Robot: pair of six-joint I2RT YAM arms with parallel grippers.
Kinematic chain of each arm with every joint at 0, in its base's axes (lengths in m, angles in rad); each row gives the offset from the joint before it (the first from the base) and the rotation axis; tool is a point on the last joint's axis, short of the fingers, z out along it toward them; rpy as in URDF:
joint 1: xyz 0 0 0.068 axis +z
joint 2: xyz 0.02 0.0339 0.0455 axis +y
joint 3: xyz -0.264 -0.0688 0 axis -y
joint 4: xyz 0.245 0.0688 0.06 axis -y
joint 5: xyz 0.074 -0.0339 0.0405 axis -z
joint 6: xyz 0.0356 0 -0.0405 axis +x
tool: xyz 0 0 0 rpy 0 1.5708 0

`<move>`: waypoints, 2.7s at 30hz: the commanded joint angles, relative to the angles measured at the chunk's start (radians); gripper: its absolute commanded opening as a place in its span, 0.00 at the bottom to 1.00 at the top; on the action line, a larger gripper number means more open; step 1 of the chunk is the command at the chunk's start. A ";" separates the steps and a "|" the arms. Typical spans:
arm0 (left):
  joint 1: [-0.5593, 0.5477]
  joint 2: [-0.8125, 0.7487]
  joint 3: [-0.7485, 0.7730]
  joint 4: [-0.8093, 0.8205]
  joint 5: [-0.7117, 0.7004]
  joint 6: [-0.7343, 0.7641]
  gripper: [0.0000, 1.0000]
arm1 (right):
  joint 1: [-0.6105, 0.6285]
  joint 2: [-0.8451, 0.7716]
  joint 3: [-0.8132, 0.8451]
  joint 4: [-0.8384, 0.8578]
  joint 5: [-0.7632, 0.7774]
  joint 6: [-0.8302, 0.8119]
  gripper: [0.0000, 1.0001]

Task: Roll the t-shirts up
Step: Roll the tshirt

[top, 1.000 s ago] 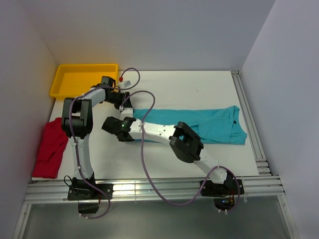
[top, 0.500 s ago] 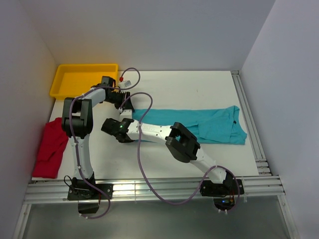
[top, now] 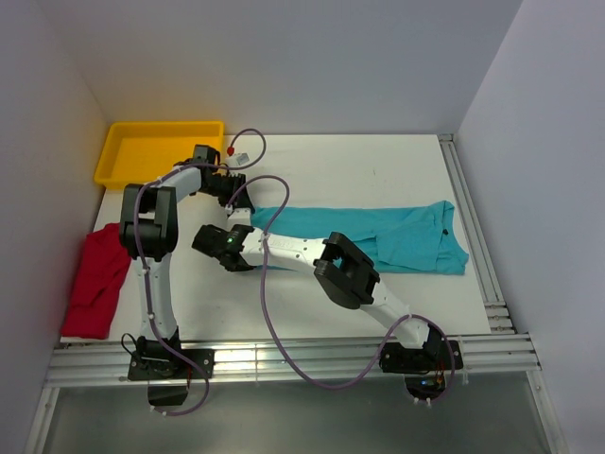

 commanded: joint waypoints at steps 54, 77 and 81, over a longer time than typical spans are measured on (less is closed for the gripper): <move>0.068 -0.096 -0.042 -0.081 -0.408 -0.004 0.00 | -0.016 -0.167 -0.209 0.374 -0.299 -0.017 0.00; -0.038 -0.078 0.090 -0.196 -0.623 0.002 0.01 | -0.084 -0.314 -0.471 0.714 -0.509 0.103 0.00; -0.052 -0.081 0.096 -0.202 -0.632 0.004 0.01 | -0.092 -0.319 -0.496 0.728 -0.514 0.123 0.00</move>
